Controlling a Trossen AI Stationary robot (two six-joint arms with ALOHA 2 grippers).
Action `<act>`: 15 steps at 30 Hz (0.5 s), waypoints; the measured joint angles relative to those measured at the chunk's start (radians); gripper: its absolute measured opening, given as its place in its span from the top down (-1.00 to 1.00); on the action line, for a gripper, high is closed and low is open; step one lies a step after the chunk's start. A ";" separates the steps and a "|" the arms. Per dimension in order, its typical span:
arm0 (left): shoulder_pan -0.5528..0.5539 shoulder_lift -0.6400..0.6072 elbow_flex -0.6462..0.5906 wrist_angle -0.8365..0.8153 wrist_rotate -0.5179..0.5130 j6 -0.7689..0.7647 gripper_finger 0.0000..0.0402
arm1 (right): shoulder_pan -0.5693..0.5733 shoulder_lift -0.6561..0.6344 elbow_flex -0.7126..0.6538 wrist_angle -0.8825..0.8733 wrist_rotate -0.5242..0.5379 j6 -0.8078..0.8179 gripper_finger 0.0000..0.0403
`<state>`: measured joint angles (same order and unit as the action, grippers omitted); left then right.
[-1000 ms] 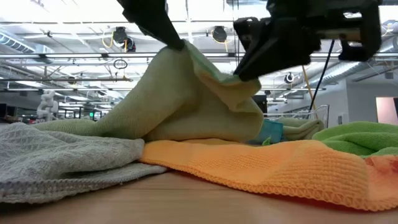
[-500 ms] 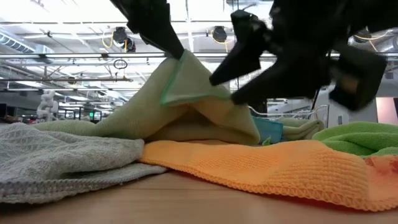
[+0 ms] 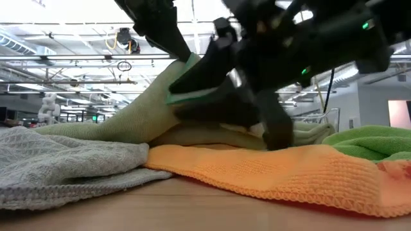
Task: Fold microfiber towels
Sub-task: Fold the light green microfiber towel
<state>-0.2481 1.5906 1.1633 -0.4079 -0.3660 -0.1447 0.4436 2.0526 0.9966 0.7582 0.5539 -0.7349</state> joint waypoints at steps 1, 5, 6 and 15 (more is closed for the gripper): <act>0.000 0.000 0.000 0.000 0.000 0.000 0.97 | -0.006 0.013 0.011 -0.002 0.000 -0.015 0.13; 0.000 0.000 0.000 -0.001 0.000 0.001 0.91 | -0.021 0.052 0.042 0.002 0.044 -0.068 0.31; 0.000 0.000 0.000 -0.002 0.000 0.004 0.91 | -0.021 0.056 0.046 0.005 0.061 -0.078 0.37; 0.000 0.000 0.001 -0.008 0.001 0.020 0.92 | -0.029 0.052 0.048 -0.002 0.123 -0.079 0.96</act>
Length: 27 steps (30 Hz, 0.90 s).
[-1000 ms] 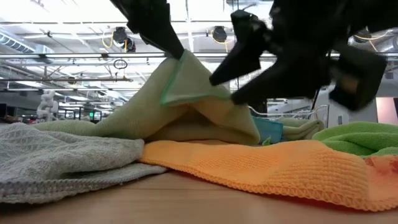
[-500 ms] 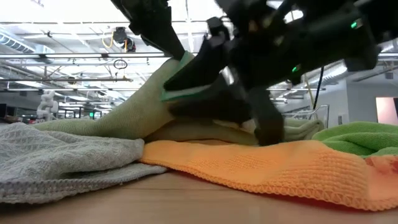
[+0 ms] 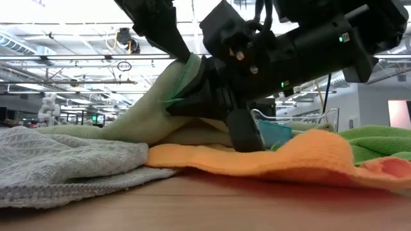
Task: Fold microfiber towels
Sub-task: Fold the light green microfiber towel
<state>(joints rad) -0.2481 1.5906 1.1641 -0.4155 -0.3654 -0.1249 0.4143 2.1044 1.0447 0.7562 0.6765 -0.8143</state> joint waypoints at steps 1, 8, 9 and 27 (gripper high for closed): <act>0.000 0.000 0.000 0.000 0.000 0.000 0.91 | -0.001 0.000 0.000 -0.002 0.000 0.017 0.95; -0.005 0.000 0.000 -0.026 0.074 -0.029 0.92 | 0.032 -0.087 -0.001 -0.062 -0.023 0.133 0.99; -0.009 0.000 0.000 -0.027 0.110 -0.042 0.89 | 0.041 -0.109 -0.001 -0.097 -0.023 0.154 0.99; -0.278 0.000 0.001 -0.303 -0.009 -0.407 -0.28 | 0.250 -0.790 -0.211 -0.851 -0.102 0.610 1.00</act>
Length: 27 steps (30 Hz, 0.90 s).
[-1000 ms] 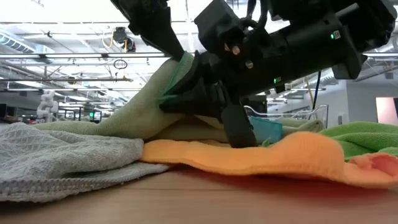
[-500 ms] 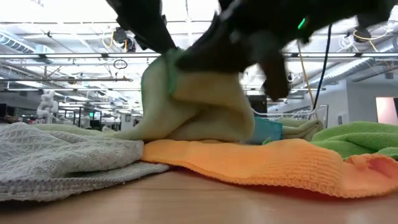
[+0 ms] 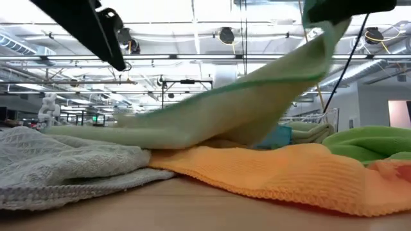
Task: Fold microfiber towels
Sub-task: Fold the light green microfiber towel
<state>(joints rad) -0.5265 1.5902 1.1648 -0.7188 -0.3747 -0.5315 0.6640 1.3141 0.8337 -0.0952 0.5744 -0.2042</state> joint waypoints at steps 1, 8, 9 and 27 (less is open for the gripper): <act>-0.011 0.000 -0.002 -0.007 -0.031 -0.022 -0.28 | 0.002 -0.039 -0.023 0.000 0.001 0.003 1.00; -0.029 -0.002 -0.086 0.058 -0.152 -0.028 -0.15 | -0.019 -0.266 -0.169 0.008 0.085 -0.021 1.00; -0.017 -0.002 -0.111 0.109 -0.174 -0.002 -0.13 | -0.025 -0.293 -0.186 0.015 0.089 -0.033 1.00; 0.167 -0.001 -0.394 0.783 0.057 0.530 0.30 | -0.128 -0.403 -0.259 0.069 0.103 -0.071 1.00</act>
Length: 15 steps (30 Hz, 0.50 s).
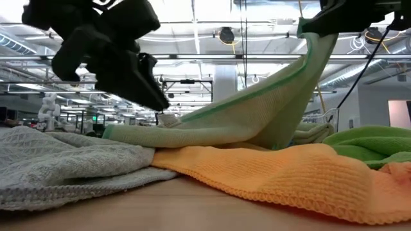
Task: Fold microfiber towels
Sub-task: Fold the light green microfiber towel
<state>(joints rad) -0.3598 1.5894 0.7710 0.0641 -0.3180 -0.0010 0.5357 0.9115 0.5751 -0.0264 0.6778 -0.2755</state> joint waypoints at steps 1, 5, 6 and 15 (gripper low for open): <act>0.003 0.000 -0.018 0.061 0.003 0.022 0.29 | -0.005 0.000 0.000 0.000 0.000 0.001 1.00; 0.026 0.029 -0.060 0.233 0.059 0.082 0.23 | -0.015 0.000 0.000 0.000 -0.002 -0.001 1.00; 0.033 0.037 -0.064 0.230 0.084 0.087 0.20 | -0.018 0.000 0.000 0.001 -0.002 -0.001 1.00; 0.085 0.163 -0.046 0.326 0.214 0.093 0.15 | -0.019 0.006 0.001 0.004 -0.041 0.001 1.00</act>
<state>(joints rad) -0.2744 1.7525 0.7248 0.3902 -0.1043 0.0924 0.5164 0.9176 0.5758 -0.0221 0.6372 -0.2746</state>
